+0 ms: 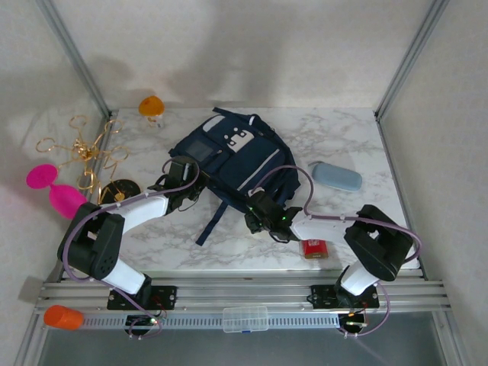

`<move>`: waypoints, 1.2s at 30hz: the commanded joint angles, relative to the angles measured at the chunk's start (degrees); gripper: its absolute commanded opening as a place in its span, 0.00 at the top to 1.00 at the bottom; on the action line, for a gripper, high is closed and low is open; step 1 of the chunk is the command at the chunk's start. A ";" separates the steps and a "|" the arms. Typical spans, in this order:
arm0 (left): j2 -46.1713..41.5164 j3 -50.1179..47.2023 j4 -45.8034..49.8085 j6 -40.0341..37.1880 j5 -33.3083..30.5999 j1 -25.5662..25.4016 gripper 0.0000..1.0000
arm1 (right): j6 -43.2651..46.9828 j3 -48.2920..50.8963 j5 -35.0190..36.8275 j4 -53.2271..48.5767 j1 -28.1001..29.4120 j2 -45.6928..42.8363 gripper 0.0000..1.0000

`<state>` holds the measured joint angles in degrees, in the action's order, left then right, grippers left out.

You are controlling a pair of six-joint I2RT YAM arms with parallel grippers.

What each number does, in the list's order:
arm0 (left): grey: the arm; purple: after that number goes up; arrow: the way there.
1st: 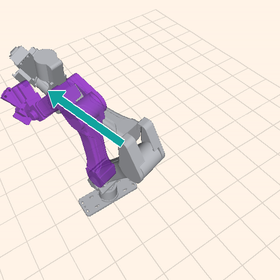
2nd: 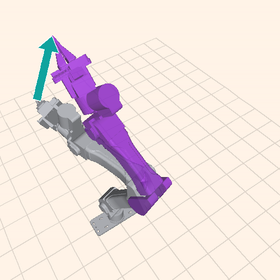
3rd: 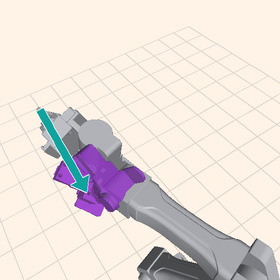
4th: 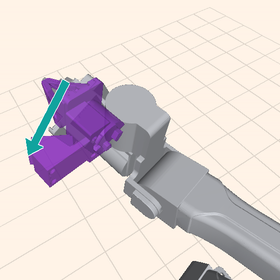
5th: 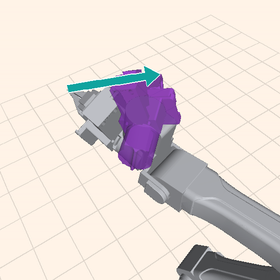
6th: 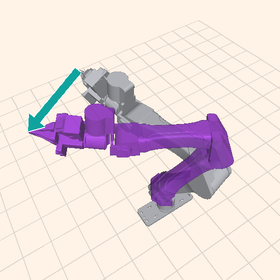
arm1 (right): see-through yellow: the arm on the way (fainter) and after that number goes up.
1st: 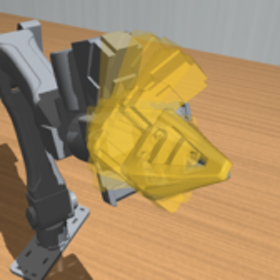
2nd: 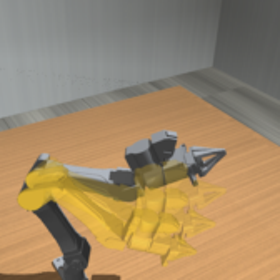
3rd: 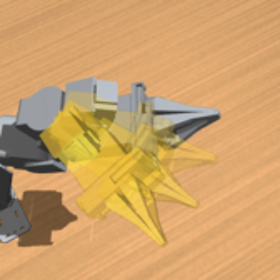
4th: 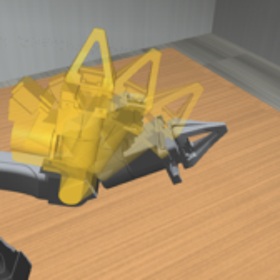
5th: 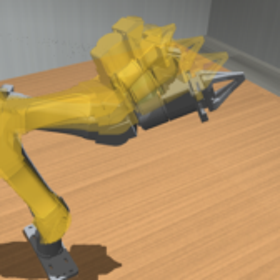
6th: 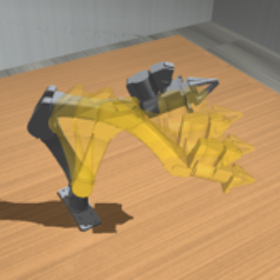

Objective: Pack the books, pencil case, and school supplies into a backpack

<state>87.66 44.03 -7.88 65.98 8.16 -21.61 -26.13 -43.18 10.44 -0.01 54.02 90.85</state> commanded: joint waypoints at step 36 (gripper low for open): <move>2.11 -5.05 -22.01 18.36 3.78 -12.32 0.40 | -2.52 -12.25 -7.42 -4.93 2.07 1.10 1.00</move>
<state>87.15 37.17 -21.10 76.69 13.78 -32.73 -29.19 -55.37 5.87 -8.45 55.05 91.85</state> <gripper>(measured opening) 0.617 0.064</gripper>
